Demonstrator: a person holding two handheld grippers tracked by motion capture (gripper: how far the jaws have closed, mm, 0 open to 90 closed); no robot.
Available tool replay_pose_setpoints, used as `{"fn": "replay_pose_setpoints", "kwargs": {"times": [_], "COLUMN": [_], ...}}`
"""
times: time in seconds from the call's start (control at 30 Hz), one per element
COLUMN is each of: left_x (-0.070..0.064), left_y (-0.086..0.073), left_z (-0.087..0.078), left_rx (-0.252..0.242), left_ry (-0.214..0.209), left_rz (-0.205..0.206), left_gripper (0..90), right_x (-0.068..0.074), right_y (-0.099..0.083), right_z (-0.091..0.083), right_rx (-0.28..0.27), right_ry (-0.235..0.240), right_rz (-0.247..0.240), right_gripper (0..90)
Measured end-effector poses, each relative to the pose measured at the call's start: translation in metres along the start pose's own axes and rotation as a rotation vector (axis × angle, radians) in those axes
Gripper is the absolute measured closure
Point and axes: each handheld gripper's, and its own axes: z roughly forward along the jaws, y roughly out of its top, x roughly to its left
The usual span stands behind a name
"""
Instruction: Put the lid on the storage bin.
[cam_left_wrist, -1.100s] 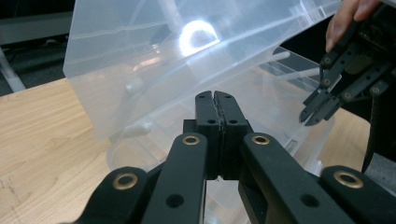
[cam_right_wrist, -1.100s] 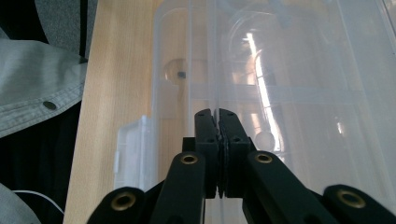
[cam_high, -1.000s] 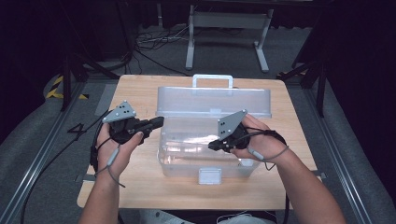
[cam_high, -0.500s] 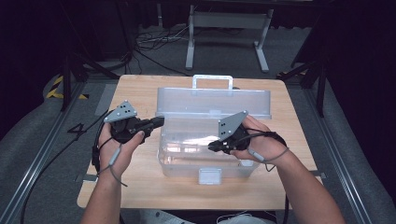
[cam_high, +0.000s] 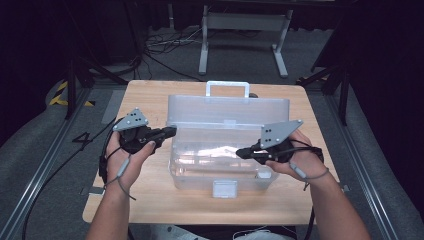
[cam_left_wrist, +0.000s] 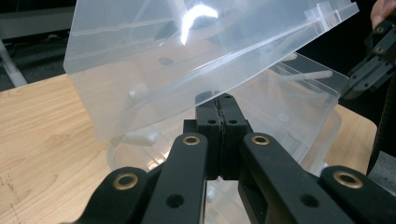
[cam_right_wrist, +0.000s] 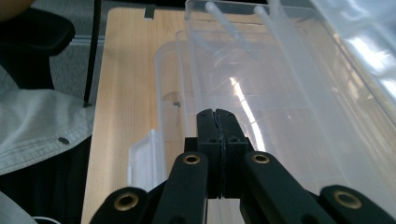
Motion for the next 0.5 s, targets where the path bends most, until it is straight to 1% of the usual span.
{"fn": "replay_pose_setpoints", "kwargs": {"times": [0.03, 0.13, 0.17, 0.2, 0.27, 0.3, 0.33, 0.37, 0.4, 0.43, 0.5], "left_x": [0.0, 0.0, 0.0, 0.001, 0.001, 0.001, 0.001, 0.001, 0.001, 0.002, 0.002], "left_y": [0.0, 0.0, 0.001, 0.001, 0.002, 0.002, 0.002, 0.002, 0.001, 0.002, 0.002], "left_z": [0.0, 0.0, -0.001, -0.001, -0.002, -0.002, -0.002, -0.002, -0.002, -0.002, -0.002], "left_rx": [0.0, 0.008, 0.011, 0.012, 0.014, 0.015, 0.017, 0.017, 0.016, 0.016, 0.018], "left_ry": [0.0, -0.002, -0.004, -0.005, -0.008, -0.009, -0.011, -0.011, -0.015, -0.02, -0.021], "left_rz": [0.0, 0.006, 0.009, 0.013, 0.017, 0.018, 0.02, 0.02, 0.02, 0.02, 0.021], "left_gripper": [90.0, 90.0, 90.0, 90.0, 89.9, 89.9, 89.9, 90.0, 90.0, 89.9, 89.9], "right_x": [0.0, -0.001, -0.001, -0.003, -0.004, -0.004, -0.004, -0.004, -0.005, -0.006, -0.007], "right_y": [0.0, -0.012, -0.015, -0.019, -0.023, -0.027, -0.03, -0.03, -0.035, -0.045, -0.052], "right_z": [0.0, -0.01, -0.012, -0.017, -0.024, -0.028, -0.031, -0.031, -0.035, -0.044, -0.051], "right_rx": [0.0, -0.044, -0.05, -0.058, -0.078, -0.095, -0.102, -0.102, -0.112, -0.14, -0.158], "right_ry": [0.0, -0.018, -0.02, -0.045, -0.064, -0.082, -0.093, -0.093, -0.106, -0.135, -0.159], "right_rz": [0.0, 0.042, 0.048, 0.063, 0.083, 0.098, 0.106, 0.106, 0.121, 0.167, 0.198], "right_gripper": [90.0, 90.0, 90.0, 90.0, 90.0, 90.0, 90.0, 90.0, 90.0, 90.0, 90.0]}}
